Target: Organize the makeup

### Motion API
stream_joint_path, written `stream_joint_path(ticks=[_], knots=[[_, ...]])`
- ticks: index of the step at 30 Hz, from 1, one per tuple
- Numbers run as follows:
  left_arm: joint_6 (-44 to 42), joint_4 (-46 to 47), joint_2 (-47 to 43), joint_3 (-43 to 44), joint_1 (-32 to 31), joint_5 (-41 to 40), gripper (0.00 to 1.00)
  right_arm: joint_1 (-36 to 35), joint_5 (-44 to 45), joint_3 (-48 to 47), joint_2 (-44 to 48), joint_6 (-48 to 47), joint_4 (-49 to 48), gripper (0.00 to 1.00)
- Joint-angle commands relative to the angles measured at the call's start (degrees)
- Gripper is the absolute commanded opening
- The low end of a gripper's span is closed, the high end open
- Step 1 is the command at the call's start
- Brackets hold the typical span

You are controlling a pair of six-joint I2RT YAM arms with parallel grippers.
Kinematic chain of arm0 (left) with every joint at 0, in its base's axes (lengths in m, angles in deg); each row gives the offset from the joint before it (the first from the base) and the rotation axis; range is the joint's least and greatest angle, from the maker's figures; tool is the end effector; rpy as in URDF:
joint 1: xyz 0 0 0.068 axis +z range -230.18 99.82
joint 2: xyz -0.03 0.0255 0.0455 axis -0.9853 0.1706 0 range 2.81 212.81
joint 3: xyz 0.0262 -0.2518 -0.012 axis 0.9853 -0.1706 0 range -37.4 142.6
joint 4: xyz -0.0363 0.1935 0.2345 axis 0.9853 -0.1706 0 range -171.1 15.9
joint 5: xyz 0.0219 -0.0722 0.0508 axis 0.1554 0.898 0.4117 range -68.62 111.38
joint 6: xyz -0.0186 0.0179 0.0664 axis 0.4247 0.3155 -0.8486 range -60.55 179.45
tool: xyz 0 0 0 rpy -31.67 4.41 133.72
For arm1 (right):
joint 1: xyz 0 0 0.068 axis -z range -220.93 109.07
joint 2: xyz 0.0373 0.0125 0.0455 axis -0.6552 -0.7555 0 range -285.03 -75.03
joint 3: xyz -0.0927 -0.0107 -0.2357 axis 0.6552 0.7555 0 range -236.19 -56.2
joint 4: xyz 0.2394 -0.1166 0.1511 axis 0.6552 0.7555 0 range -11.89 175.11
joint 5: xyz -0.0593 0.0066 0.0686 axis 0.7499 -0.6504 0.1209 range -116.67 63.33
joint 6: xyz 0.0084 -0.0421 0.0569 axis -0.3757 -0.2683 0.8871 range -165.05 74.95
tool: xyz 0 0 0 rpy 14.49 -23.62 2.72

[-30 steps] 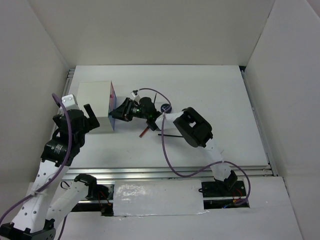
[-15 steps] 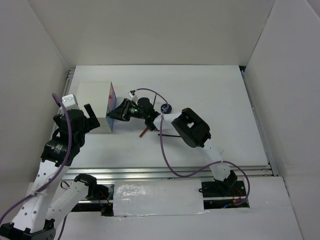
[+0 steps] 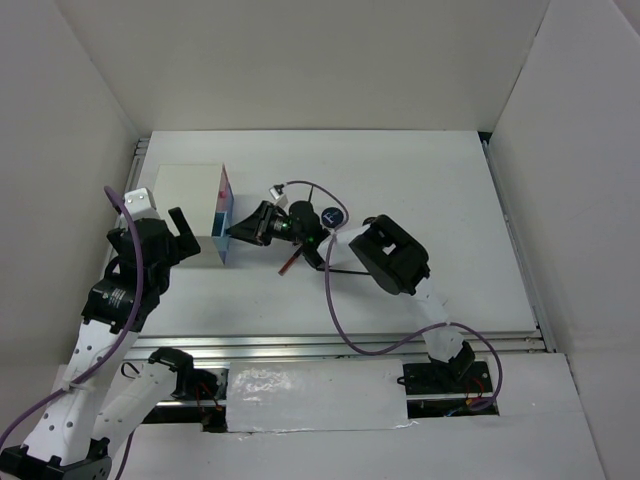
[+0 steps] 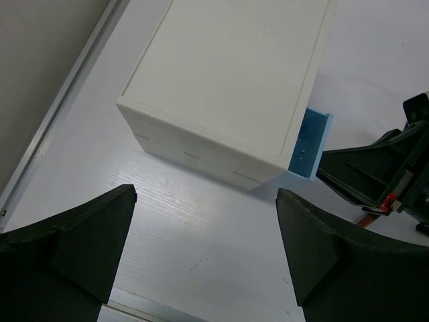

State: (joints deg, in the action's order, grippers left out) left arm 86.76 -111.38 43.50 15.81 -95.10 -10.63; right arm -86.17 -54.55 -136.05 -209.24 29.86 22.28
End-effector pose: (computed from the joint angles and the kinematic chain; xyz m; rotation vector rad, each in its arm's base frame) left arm 0.2203 -0.0265 0.3426 -0.5526 1.8538 0.0706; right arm 0.3573 0.3991 0.0890 0.0186 1.9530 1.9172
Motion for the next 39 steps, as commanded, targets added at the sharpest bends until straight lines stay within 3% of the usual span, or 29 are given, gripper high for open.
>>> stream_joint_path(ticks=[1, 21, 23, 24, 27, 34, 37, 39], knots=[[-0.15, 2.38, -0.08, 0.14, 0.24, 0.11, 1.00, 1.28, -2.35, 4.08, 5.26, -2.40, -3.50, 0.19], [-0.06, 2.21, 0.01, 0.14, 0.24, 0.02, 0.99, 7.52, -4.73, 20.52, 15.82, -5.39, -8.24, 0.27], [-0.06, 2.21, 0.01, 0.14, 0.24, -0.07, 0.99, 7.61, -5.25, 20.88, 16.96, -6.44, -7.28, 0.40], [-0.15, 2.21, -0.08, 0.14, 0.24, 0.02, 0.99, 7.79, -5.26, 21.05, 17.40, -7.23, -6.84, 0.53], [-0.24, 2.30, -0.08, 0.05, 0.24, 0.19, 0.99, 7.97, -4.82, 22.02, 19.68, -8.90, -3.77, 0.70], [-0.50, 2.47, 0.01, 0.05, 0.24, 0.98, 0.99, 10.95, -2.80, 28.51, 25.66, -10.84, 0.45, 0.76], [-0.59, 2.56, -0.08, 0.05, 0.24, 1.25, 0.99, 12.71, 1.14, 31.24, 31.54, -14.78, 10.70, 0.78], [-0.68, 2.65, -0.26, 0.05, 0.24, 1.51, 0.99, 12.19, 10.96, 29.94, 37.08, -21.17, 30.27, 0.81]])
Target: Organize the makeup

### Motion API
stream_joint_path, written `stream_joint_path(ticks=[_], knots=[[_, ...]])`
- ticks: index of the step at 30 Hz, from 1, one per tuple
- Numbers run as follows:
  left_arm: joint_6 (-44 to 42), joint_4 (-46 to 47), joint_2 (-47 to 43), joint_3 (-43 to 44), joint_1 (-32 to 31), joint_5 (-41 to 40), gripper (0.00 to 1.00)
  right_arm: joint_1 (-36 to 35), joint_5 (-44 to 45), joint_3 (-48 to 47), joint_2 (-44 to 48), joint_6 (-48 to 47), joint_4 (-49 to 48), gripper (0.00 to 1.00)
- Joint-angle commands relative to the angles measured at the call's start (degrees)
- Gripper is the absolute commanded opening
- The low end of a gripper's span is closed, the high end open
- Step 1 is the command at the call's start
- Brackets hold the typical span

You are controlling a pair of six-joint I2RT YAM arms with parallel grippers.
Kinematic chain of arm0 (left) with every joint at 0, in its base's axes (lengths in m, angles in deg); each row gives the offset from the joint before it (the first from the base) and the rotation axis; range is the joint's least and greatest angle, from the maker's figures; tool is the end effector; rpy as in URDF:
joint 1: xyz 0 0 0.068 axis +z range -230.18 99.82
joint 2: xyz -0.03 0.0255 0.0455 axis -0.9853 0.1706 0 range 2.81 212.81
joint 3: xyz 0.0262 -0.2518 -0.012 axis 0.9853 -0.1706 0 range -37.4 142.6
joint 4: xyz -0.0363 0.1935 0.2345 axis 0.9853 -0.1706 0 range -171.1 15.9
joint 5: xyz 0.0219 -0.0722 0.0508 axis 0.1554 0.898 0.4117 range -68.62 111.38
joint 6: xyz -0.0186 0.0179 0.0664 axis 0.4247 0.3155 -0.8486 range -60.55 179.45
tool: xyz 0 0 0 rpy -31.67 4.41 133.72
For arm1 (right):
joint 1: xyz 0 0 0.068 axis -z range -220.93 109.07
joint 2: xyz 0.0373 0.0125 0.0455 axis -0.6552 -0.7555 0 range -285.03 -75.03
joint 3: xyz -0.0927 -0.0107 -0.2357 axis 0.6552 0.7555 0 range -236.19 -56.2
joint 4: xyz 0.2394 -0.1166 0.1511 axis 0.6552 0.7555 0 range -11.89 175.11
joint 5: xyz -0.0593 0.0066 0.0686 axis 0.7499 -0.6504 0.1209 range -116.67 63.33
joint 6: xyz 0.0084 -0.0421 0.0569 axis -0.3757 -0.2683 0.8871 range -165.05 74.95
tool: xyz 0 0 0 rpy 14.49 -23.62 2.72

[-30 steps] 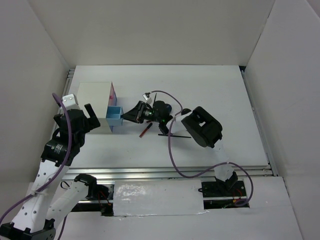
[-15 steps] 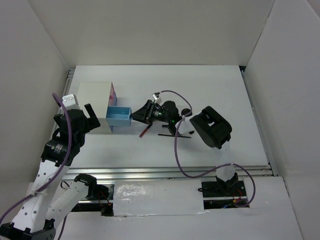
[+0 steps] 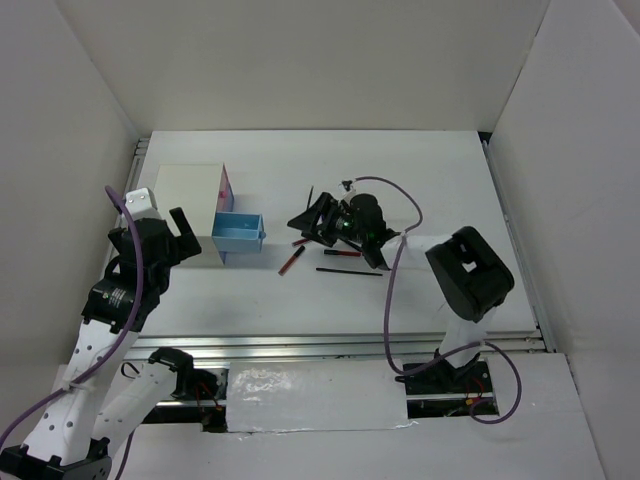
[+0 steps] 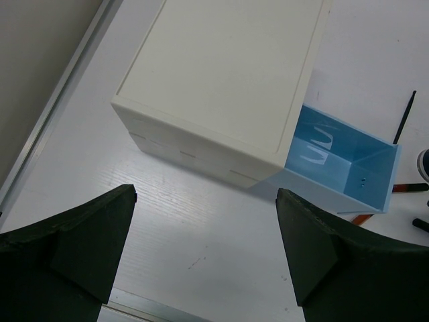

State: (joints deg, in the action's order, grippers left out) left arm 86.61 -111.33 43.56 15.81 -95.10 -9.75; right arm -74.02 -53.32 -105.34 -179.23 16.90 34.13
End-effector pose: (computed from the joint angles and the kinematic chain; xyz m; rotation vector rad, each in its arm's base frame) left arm 0.2208 -0.0274 0.3423 -0.5416 1.8608 0.0578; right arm 0.3379 0.2515 0.1204 0.1212 2.0421 1.5401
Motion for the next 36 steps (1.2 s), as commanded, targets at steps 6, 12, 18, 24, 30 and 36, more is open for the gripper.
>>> stream_joint_path(ticks=[6, 12, 18, 24, 30, 36], knots=[[-0.96, 2.78, -0.32, 0.05, 0.24, 1.78, 0.99, -4.45, 34.99, -13.43, 12.26, -20.54, 57.15, 0.92], [-1.32, 3.13, -0.24, -0.21, 0.24, 3.09, 0.99, -4.45, 29.33, -14.13, 16.40, -45.74, 64.81, 0.86], [-1.76, 3.22, 0.03, -0.21, 0.24, 4.24, 0.99, -4.45, 29.28, -19.05, 15.00, -64.21, 75.27, 0.75], [-2.11, 3.57, -0.06, -0.39, 0.24, 5.12, 0.99, -4.45, 28.95, -19.41, 11.93, -77.15, 72.64, 0.71], [-2.37, 4.01, 0.12, -0.56, 0.24, 6.00, 0.99, -4.71, 27.01, -24.06, 4.55, -81.64, 74.04, 0.67], [-2.64, 4.19, 0.29, -0.56, 0.15, 6.88, 0.99, -4.80, 28.59, -23.98, 0.67, -83.22, 70.80, 0.59]])
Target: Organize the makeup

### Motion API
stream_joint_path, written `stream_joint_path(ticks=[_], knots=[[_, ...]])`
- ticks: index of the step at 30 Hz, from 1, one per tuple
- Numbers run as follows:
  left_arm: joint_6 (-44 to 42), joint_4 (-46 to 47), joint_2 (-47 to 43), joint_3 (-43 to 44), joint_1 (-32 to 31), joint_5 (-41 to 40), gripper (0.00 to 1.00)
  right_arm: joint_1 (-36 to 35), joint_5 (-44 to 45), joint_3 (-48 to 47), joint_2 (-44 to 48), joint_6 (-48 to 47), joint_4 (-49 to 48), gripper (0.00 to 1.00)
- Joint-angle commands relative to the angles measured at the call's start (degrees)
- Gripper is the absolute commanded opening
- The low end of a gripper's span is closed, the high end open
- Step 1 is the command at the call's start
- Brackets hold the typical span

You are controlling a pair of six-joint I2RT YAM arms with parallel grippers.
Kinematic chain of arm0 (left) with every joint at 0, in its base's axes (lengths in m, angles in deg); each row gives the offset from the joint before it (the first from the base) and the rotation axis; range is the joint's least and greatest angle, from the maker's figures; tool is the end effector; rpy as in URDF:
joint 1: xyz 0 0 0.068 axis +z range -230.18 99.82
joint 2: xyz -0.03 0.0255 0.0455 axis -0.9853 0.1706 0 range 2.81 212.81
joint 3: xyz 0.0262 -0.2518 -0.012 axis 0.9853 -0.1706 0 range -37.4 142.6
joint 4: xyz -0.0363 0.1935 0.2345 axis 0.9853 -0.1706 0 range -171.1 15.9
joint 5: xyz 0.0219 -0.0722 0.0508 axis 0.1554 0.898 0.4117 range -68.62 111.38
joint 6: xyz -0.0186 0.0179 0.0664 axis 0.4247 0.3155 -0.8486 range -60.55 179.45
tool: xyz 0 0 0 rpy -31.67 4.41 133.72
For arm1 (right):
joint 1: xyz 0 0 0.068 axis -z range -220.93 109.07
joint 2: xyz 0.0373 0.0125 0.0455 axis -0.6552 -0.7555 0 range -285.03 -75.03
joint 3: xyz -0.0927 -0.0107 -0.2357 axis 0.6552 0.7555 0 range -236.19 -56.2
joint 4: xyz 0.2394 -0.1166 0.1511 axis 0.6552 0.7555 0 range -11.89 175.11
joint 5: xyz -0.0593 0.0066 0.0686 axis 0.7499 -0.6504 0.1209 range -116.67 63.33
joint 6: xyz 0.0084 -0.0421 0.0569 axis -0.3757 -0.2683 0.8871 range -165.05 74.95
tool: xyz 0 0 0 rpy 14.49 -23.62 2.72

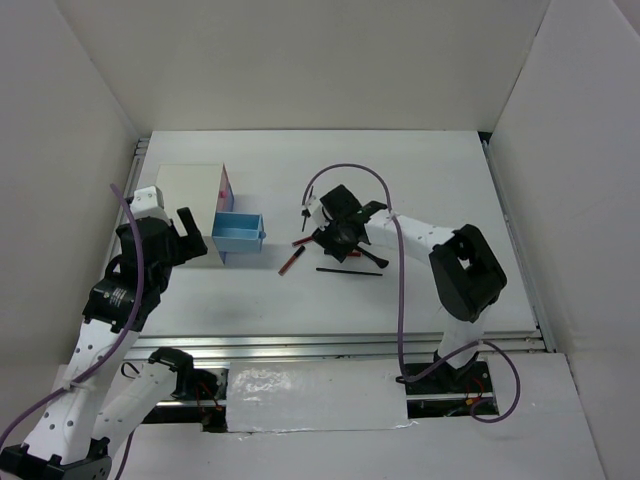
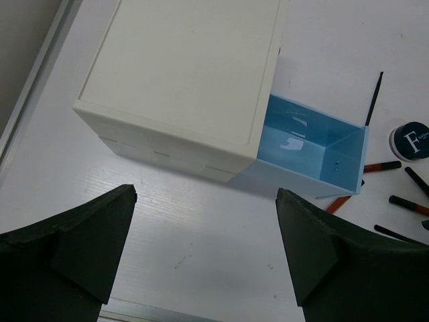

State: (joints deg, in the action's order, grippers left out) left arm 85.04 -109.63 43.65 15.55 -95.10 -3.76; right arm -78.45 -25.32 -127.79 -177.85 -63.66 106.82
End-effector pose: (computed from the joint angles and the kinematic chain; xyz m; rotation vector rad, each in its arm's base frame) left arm 0.2241 -0.0339 0.3424 -0.4581 1.8841 -0.0347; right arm 0.3352 0.2556 0.1363 -1.2248 2.3150 0.0850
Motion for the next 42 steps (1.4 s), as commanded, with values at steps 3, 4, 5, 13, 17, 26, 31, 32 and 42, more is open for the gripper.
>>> stream_joint_path(ticks=[3, 4, 5, 13, 17, 26, 31, 32, 42], knots=[[-0.97, 2.48, 0.03, -0.30, 0.15, 0.89, 0.99, -0.28, -0.55, -1.62, -2.20, -2.66, -2.08, 0.58], [-0.97, 2.57, -0.06, -0.30, 0.15, 0.89, 0.99, -0.36, -0.64, -2.06, -2.64, -2.40, -2.08, 0.56], [-1.06, 2.57, -0.06, -0.30, 0.15, 0.98, 0.99, -0.28, -0.90, -2.23, -3.51, -2.39, -2.08, 0.56], [-1.24, 2.66, 0.03, -0.30, 0.15, 1.33, 0.99, -0.36, -0.38, -4.25, -7.12, -3.01, -1.29, 0.53], [-1.24, 2.57, 0.03, -0.30, 0.15, 1.33, 0.99, -0.36, -0.29, -5.05, -8.18, -3.54, -1.55, 0.53], [-1.24, 2.57, 0.12, -0.39, 0.15, 1.33, 0.99, -0.28, -0.99, -5.05, -9.76, -3.54, -1.20, 0.30], [-1.24, 2.66, 0.03, -0.39, 0.06, 1.33, 0.99, -0.28, -2.84, -4.61, -10.11, -3.54, -1.11, 0.23], [-1.24, 2.66, 0.03, -0.39, 0.06, 1.24, 0.99, -0.36, -2.84, -4.61, -10.20, -3.54, -1.02, 0.19], [-1.24, 2.66, 0.47, -0.39, 0.06, 1.33, 1.00, -0.36, 0.76, -5.22, -2.48, -3.36, -2.69, 0.05]])
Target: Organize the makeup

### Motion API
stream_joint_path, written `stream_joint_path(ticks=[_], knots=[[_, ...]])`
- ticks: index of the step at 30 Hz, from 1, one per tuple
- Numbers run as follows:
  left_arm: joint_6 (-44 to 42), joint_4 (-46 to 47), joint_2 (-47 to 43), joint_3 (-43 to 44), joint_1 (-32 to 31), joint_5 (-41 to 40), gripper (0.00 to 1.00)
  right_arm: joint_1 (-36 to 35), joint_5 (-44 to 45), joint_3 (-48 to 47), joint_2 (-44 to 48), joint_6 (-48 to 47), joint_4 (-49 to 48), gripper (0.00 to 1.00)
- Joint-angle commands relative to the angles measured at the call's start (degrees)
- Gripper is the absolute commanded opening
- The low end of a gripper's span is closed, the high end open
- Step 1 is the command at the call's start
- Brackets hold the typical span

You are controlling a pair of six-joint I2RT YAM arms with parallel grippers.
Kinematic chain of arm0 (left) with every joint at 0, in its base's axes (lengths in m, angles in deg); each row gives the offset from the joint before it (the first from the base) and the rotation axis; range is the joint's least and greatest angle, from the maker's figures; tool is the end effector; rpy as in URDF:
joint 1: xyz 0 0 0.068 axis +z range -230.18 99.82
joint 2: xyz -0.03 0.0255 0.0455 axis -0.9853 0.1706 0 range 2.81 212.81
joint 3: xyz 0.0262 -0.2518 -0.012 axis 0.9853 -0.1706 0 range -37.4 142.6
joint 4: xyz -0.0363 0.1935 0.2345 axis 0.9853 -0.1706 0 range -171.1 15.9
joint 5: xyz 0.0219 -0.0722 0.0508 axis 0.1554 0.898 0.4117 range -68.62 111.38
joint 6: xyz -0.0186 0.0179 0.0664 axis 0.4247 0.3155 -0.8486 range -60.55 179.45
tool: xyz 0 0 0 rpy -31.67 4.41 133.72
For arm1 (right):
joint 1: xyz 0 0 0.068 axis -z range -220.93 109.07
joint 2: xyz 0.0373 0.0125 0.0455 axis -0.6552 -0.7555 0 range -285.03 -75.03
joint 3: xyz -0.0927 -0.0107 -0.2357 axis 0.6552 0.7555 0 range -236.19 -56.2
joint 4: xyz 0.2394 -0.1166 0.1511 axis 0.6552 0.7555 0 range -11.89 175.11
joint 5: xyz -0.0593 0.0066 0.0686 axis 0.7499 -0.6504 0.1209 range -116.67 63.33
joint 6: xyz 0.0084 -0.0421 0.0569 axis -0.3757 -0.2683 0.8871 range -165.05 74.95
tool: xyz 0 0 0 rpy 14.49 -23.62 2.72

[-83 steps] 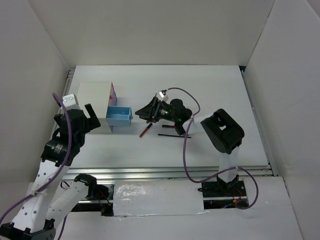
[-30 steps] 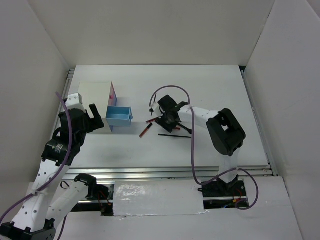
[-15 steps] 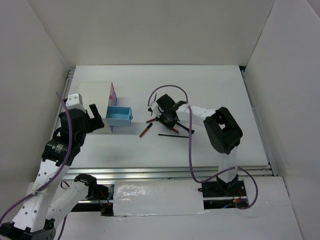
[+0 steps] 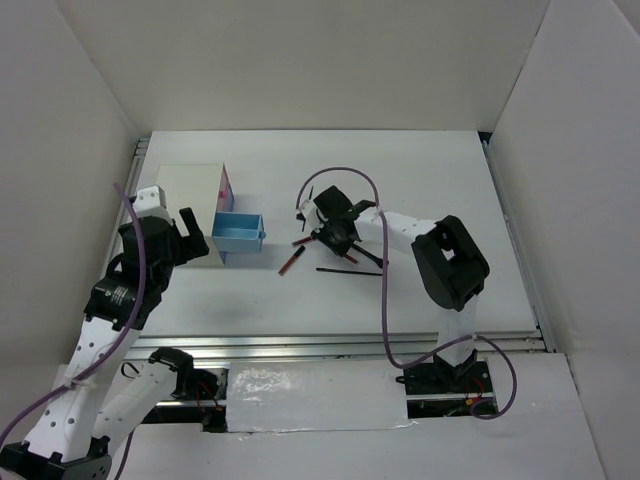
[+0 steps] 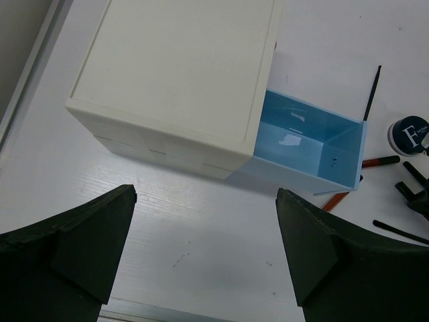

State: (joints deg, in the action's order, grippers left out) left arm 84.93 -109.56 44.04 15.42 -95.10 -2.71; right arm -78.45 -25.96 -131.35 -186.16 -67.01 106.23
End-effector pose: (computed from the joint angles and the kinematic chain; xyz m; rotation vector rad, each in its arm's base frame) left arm 0.2259 -0.0354 0.3401 -0.4448 1.8980 -0.0473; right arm 0.3475 0.2659 0.0986 -1.3316 2.3387 0.0672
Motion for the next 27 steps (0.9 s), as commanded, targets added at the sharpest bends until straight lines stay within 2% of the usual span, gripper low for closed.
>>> stream_joint_path(ticks=[1, 7, 10, 14, 18, 27], knots=[[-1.04, 2.59, 0.08, -0.26, 0.06, 0.28, 0.99, -0.36, 2.18, -2.10, 7.75, 0.07, -1.93, 0.05], [-0.78, 2.33, 0.08, 0.00, 0.06, -0.34, 0.99, -3.52, 2.98, -7.37, 16.19, 2.00, -1.66, 0.05], [-0.60, 2.15, -0.10, 0.09, 0.06, -1.04, 0.99, -7.03, 0.53, -8.95, 19.88, 3.67, -6.48, 0.04], [-0.43, 1.89, -0.45, 0.00, 0.06, -1.65, 0.99, -11.87, -4.65, -8.87, 21.13, 5.95, -18.15, 0.03], [-0.16, 1.71, -0.80, -0.08, 0.06, -2.44, 0.99, -13.99, -12.47, -13.06, 15.88, 6.40, -22.14, 0.03], [-0.25, 1.71, -0.36, 0.00, 0.06, -1.74, 0.99, -15.13, -20.04, -33.55, 0.50, 4.47, -13.10, 0.06]])
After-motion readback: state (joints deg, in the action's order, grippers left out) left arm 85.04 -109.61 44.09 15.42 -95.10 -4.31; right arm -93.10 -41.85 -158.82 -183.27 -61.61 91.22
